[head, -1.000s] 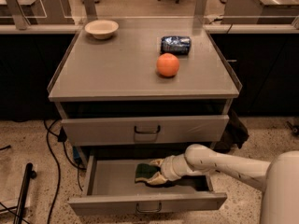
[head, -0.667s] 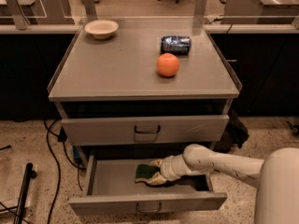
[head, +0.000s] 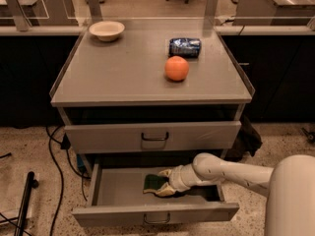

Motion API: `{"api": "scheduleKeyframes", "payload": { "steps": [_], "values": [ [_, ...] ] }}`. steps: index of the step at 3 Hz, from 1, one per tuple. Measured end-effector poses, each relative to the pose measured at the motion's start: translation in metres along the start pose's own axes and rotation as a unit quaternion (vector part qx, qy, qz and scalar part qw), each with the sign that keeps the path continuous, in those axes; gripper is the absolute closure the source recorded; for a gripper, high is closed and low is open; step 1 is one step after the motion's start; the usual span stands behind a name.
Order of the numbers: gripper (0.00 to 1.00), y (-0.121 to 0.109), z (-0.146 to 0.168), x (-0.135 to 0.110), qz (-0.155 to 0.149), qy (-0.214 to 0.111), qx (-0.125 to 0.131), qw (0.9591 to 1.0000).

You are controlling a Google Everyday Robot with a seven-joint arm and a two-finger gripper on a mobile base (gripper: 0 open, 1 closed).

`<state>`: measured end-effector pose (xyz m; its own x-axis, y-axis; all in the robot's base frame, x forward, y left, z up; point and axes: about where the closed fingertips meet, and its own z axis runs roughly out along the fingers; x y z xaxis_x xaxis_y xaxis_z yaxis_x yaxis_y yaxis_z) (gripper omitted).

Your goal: Place sponge into middle drawer

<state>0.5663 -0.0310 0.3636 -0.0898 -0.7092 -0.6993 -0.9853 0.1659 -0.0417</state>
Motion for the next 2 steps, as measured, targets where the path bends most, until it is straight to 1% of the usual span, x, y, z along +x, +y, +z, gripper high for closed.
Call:
{"api": "scheduleKeyframes", "payload": {
  "steps": [2],
  "values": [
    [0.37,0.0000,0.0001,0.0000,0.000,0.000,0.000,1.0000]
  ]
}}
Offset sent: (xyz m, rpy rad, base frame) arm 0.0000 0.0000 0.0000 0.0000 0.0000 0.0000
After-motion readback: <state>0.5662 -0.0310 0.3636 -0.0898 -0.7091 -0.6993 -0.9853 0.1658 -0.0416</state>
